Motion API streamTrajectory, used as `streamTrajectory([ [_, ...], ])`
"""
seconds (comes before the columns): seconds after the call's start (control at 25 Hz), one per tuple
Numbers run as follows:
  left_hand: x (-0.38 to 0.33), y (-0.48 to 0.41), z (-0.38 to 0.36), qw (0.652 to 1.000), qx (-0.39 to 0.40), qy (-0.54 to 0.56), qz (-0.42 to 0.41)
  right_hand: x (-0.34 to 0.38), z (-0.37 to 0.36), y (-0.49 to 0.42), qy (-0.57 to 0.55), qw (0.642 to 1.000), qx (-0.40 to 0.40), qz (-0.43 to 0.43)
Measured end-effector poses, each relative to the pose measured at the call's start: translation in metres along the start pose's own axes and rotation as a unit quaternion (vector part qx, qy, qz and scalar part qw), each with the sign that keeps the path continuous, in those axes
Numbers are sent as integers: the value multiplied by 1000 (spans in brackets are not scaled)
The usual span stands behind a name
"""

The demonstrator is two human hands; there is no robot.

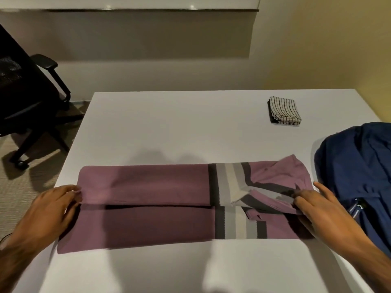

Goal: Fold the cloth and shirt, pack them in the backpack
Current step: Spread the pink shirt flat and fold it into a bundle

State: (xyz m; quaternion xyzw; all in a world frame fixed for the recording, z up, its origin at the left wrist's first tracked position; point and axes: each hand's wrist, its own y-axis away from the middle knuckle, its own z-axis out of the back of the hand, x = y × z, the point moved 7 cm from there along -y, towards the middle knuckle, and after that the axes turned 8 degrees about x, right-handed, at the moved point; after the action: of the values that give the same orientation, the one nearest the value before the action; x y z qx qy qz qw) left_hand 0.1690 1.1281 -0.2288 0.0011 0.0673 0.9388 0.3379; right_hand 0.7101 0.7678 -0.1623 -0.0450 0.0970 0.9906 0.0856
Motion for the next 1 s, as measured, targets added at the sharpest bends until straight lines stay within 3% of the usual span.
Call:
streamTrajectory([
  [0.16, -14, 7, 10, 1000, 9, -13, -2, -7, -7, 4, -1, 999, 48, 10],
  [0.28, -62, -13, 37, 999, -13, 32, 5, 13, 17, -18, -132, 991, 2, -35],
  [0.4, -137, -51, 29, 993, -12, 110, -30, 80, 19, -77, -198, 978, -14, -64],
  [0.52, -217, -81, 0, 988, 30, 123, -86, 166, -4, -131, -193, 979, 62, -30],
  [0.6, -245, -87, -18, 989, 76, 99, -76, 213, -21, -150, -172, 979, 106, 8],
  [0.72, -224, -86, -31, 995, 75, 62, -23, 240, -35, -163, -121, 986, 108, 34],
  [1.0, -96, -63, -36, 991, 44, 76, 105, 180, -41, -153, -135, 984, 111, -44],
])
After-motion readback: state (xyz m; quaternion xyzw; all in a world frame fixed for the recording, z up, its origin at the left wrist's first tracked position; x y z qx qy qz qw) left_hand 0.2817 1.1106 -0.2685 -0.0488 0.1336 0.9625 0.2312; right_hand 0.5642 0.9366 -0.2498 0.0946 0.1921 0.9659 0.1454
